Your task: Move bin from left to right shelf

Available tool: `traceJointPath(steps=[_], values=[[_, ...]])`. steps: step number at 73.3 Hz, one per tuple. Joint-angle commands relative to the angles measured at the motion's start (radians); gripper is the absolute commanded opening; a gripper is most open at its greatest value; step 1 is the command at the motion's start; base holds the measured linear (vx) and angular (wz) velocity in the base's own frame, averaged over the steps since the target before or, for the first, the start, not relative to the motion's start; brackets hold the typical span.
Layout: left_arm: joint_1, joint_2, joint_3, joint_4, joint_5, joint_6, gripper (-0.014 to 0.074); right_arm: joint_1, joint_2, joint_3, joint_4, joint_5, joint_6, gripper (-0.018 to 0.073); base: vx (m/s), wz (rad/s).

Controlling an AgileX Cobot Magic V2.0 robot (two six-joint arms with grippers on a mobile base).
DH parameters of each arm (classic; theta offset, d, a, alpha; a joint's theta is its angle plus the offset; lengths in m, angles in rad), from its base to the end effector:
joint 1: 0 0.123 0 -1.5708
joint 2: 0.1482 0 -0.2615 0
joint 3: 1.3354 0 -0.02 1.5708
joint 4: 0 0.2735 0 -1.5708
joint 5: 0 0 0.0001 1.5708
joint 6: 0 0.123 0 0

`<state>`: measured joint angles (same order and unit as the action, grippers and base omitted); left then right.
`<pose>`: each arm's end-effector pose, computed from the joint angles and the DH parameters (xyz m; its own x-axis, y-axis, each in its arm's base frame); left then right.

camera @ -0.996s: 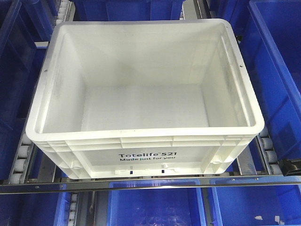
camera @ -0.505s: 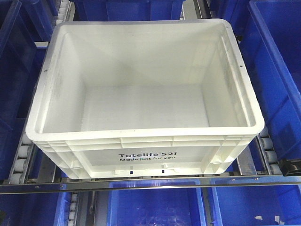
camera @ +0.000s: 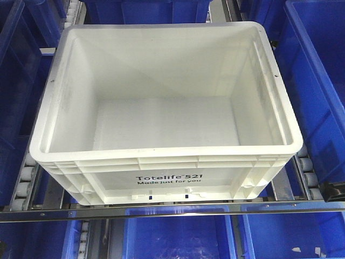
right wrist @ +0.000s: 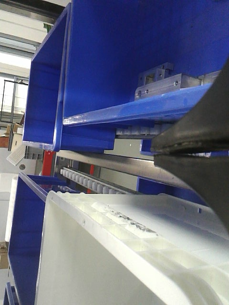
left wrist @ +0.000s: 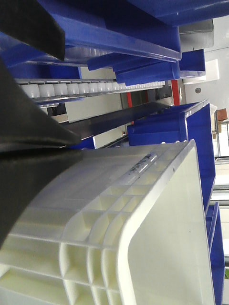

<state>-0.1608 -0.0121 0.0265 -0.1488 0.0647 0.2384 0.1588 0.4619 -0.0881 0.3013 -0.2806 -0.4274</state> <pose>0.1333 -0.0228 0.1993 0.0239 0.0871 -0.9959 0.1681 0.9817 0.0899 0.1756 0.0179 0.2124 -0.0072 -0.1392 -0.9902 -0.0782 0.9873 -0.1382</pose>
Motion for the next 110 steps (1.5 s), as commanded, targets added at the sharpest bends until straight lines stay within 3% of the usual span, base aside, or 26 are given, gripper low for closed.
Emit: traceJointPath(steps=[1,19,26,35,47,49,60,110], values=[[0.000,-0.014,-0.017,-0.003,-0.065,-0.002,-0.0008,-0.005,0.011,-0.030,-0.009,-0.069,-0.001,-0.0008,0.00,0.00],[0.000,-0.014,-0.017,-0.003,-0.065,-0.002,-0.0008,-0.005,0.011,-0.030,-0.011,-0.069,-0.001,-0.0008,0.00,0.00],[0.000,-0.014,-0.017,-0.003,-0.065,-0.002,-0.0008,-0.005,0.005,-0.027,-0.053,-0.063,0.008,-0.0008,0.00,0.00],[0.000,-0.014,-0.017,-0.003,-0.059,-0.002,-0.0008,-0.005,-0.074,-0.007,-0.229,0.003,0.155,-0.0008,0.00,0.00],[0.000,-0.014,-0.017,-0.003,-0.059,-0.002,-0.0008,-0.006,-0.268,0.139,-0.243,0.002,0.302,-0.0008,0.00,0.00],[0.000,-0.014,-0.017,-0.003,-0.059,-0.002,-0.0008,-0.006,-0.312,0.136,-0.241,0.084,0.319,-0.0008,0.00,0.00],[0.000,-0.014,-0.017,-0.003,-0.059,-0.002,-0.0008,-0.007,-0.491,0.135,-0.240,0.270,0.321,-0.0008,0.00,0.00],[0.000,-0.013,-0.017,-0.003,-0.057,-0.002,-0.0008,-0.007,-0.481,0.134,-0.239,0.270,0.314,-0.0008,0.00,0.00]])
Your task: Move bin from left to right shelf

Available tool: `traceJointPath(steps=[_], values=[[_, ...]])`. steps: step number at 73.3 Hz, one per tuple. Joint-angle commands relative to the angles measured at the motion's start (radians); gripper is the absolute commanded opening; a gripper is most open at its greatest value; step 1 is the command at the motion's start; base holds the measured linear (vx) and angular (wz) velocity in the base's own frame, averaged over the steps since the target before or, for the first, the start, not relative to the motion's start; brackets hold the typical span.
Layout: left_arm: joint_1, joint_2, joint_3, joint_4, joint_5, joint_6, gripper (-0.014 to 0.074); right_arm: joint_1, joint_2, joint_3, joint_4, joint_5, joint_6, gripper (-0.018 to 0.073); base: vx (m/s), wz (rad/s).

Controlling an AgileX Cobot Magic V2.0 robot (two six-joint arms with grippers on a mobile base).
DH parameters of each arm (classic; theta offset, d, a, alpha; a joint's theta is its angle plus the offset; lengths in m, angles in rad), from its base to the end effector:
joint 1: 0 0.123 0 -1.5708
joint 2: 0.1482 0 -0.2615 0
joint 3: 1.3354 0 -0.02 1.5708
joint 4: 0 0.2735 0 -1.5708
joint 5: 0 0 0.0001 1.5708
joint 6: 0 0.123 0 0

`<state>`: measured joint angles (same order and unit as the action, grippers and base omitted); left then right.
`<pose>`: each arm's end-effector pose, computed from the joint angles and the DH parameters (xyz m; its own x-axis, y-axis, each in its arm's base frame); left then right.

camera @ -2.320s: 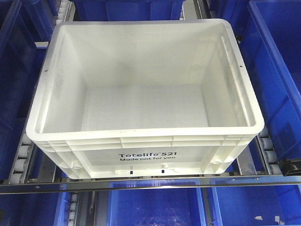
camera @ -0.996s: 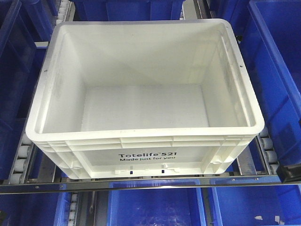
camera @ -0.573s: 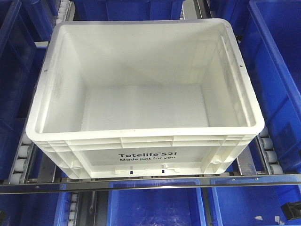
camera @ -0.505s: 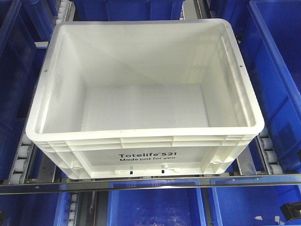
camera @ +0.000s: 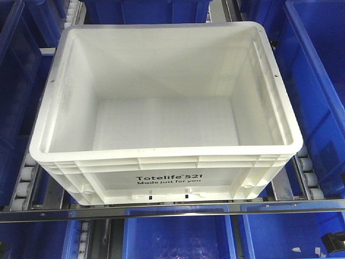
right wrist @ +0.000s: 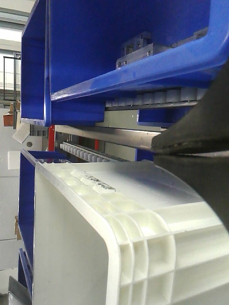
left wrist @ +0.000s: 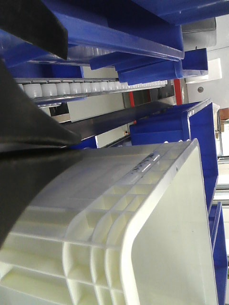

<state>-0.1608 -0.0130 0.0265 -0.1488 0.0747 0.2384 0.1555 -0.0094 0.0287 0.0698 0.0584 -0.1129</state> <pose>0.1332 -0.0230 0.1982 0.0152 0.0886 -0.9960 0.1703 0.9813 0.0899 0.1338 0.0215 0.1988 0.0164 -0.0412 -0.9990 -0.1583 0.9864 -0.0432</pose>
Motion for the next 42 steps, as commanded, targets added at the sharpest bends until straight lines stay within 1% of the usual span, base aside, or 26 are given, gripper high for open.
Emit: traceJointPath(steps=[1,42], values=[[0.000,-0.012,-0.017,-0.003,-0.067,-0.002,-0.0008,-0.004,-0.009,0.017,-0.008,-0.069,0.000,-0.0008,0.00,0.00],[0.000,-0.012,-0.017,-0.003,-0.067,-0.002,-0.0008,-0.004,-0.009,0.017,-0.008,-0.066,0.000,-0.0008,0.00,0.00]])
